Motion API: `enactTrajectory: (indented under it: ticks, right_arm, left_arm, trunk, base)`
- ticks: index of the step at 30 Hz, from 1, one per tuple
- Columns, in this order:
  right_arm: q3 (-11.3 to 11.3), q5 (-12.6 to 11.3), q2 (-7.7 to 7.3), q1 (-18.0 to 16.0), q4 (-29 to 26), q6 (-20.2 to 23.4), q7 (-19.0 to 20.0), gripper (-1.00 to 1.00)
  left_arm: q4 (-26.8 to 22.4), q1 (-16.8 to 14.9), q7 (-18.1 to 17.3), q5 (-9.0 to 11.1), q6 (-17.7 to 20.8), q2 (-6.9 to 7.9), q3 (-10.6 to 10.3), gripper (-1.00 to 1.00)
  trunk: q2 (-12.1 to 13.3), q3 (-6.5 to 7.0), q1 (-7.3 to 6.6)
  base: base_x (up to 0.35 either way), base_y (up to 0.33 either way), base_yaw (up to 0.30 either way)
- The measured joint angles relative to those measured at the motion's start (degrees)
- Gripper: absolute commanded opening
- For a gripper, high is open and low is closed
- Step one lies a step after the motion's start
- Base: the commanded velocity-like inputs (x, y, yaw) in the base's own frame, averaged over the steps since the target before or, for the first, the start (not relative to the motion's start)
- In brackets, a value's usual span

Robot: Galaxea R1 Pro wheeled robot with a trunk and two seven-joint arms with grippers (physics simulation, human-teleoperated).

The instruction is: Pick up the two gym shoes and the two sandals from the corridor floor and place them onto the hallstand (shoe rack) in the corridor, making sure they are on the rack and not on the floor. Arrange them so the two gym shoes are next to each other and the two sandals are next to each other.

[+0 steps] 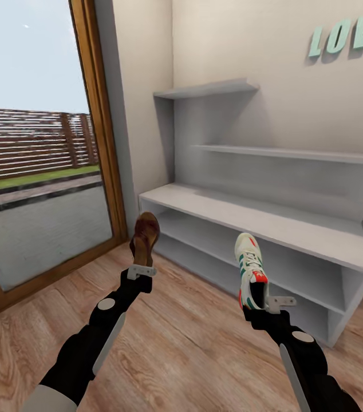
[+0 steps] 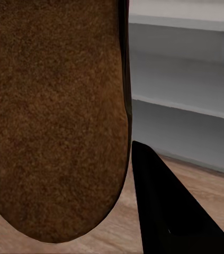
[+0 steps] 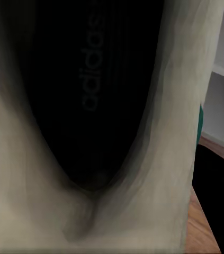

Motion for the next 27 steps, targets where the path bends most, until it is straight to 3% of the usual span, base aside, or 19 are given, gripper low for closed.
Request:
enactTrajectory:
  ticks: [16,23,27]
  right_arm:
    - [0.01,-0.01,0.02,0.0,0.02,0.01,0.0,-1.0]
    - [0.02,0.01,0.0,0.01,0.04,-0.02,0.0,-1.0]
    - [0.0,-0.13,-0.01,0.01,0.06,0.01,0.0,-1.0]
  left_arm:
    - [0.01,0.0,0.01,0.0,-0.05,-0.02,-0.01,-1.0]
    - [0.01,0.0,-0.01,0.01,-0.03,-0.03,-0.01,-1.0]
    - [0.0,0.01,0.0,0.0,-0.05,-0.02,-0.01,-1.0]
  trunk:
    - [0.0,0.0,0.0]
    - [0.0,0.0,-0.01]
    - [0.0,0.0,0.0]
  base:
    - [0.0,0.012,-0.299]
    - [0.05,0.199,-0.299]
    - [0.011,0.031,-0.09]
